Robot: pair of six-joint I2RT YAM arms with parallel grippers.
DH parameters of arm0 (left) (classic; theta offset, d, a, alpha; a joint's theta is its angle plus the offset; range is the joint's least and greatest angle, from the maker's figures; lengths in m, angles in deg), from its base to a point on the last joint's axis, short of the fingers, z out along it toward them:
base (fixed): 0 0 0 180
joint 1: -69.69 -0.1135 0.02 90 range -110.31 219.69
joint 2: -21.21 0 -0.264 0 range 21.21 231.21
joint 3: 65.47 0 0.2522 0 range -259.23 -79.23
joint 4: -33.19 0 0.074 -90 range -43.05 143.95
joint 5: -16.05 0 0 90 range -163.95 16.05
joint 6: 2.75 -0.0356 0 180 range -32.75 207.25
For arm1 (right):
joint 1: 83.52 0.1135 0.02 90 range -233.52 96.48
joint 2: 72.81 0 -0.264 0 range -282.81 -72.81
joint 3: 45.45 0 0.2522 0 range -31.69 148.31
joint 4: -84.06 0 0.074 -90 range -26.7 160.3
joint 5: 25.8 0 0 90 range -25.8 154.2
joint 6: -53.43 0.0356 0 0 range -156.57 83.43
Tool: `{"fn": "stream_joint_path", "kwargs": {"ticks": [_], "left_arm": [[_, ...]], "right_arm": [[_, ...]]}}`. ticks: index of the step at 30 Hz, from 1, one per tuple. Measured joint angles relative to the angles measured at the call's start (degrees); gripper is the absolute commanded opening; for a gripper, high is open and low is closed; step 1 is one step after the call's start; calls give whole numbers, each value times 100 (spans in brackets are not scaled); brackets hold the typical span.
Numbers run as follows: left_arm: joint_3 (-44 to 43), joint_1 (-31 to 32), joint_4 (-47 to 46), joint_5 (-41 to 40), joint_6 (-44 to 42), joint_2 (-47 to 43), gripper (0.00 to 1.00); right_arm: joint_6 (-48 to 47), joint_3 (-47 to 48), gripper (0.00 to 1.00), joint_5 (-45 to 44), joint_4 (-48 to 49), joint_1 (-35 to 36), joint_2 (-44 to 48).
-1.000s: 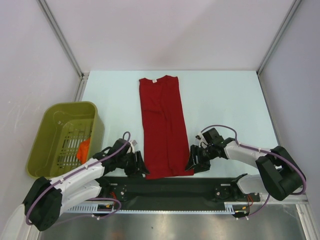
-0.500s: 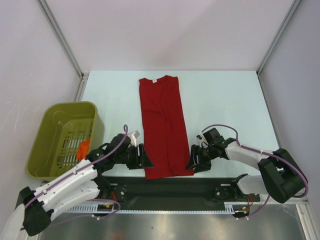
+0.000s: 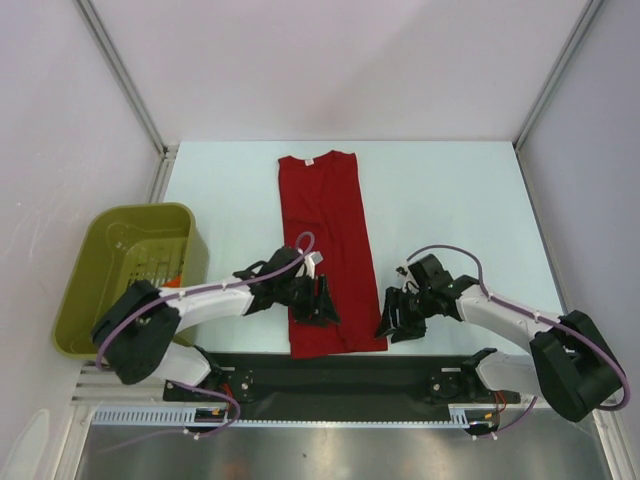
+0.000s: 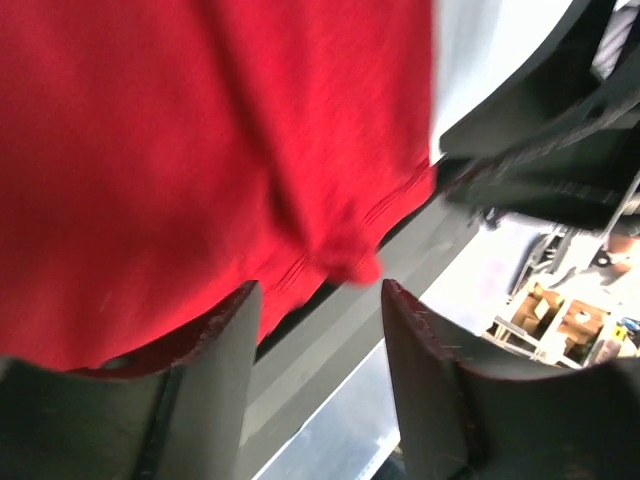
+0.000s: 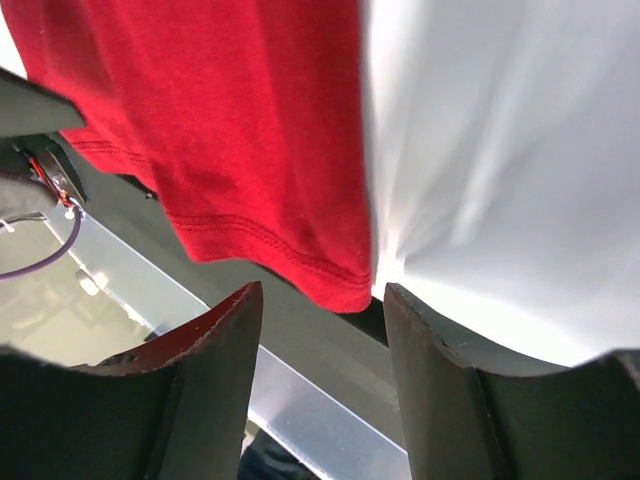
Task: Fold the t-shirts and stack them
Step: Fold the tshirt
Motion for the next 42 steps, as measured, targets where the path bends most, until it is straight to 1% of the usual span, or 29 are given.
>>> {"fn": "stream_joint_path", "kwargs": {"ticks": [1, 4, 8, 11, 19, 24, 27, 28, 29, 30, 31, 33, 36, 37, 39, 42], "left_arm": [[-107, 4, -136, 55, 2, 181, 50], [-306, 33, -520, 229, 11, 588, 46], [-461, 166, -634, 422, 7, 966, 45], [-577, 251, -529, 466, -11, 1161, 45], [-999, 310, 240, 203, -232, 1228, 46], [-1062, 310, 544, 109, -293, 1303, 41], [-1062, 310, 592, 146, -291, 1508, 44], [-1062, 310, 570, 179, -291, 1591, 44], [-1062, 310, 538, 212, -286, 1657, 42], [-1062, 308, 483, 299, -278, 1720, 37], [-1062, 308, 433, 348, -264, 1749, 26], [-1062, 326, 365, 376, -260, 1773, 18], [-1067, 334, 334, 367, -286, 1766, 13], [-1067, 337, 343, 358, -289, 1753, 9], [-1069, 337, 378, 354, -302, 1700, 5], [-1095, 337, 487, 356, -345, 1561, 2]], "right_arm": [[0, 31, 56, -46, -44, 31, 50], [-2, 101, 55, -120, -120, 111, 153], [4, 105, 55, -164, -142, 164, 175], [9, 105, 55, -181, -142, 164, 179], [26, 105, 54, -197, -138, 166, 181], [28, 105, 54, -197, -131, 166, 179], [28, 105, 54, -197, -111, 164, 170], [28, 105, 54, -197, -109, 164, 162], [31, 105, 54, -197, -107, 166, 153], [31, 105, 54, -197, -107, 164, 146], [37, 105, 53, -197, -107, 164, 142], [48, 105, 53, -197, -105, 166, 142], [48, 105, 53, -197, -107, 166, 142], [48, 105, 53, -199, -107, 166, 142], [48, 105, 53, -199, -107, 166, 140], [50, 105, 53, -199, -105, 166, 131]]}}
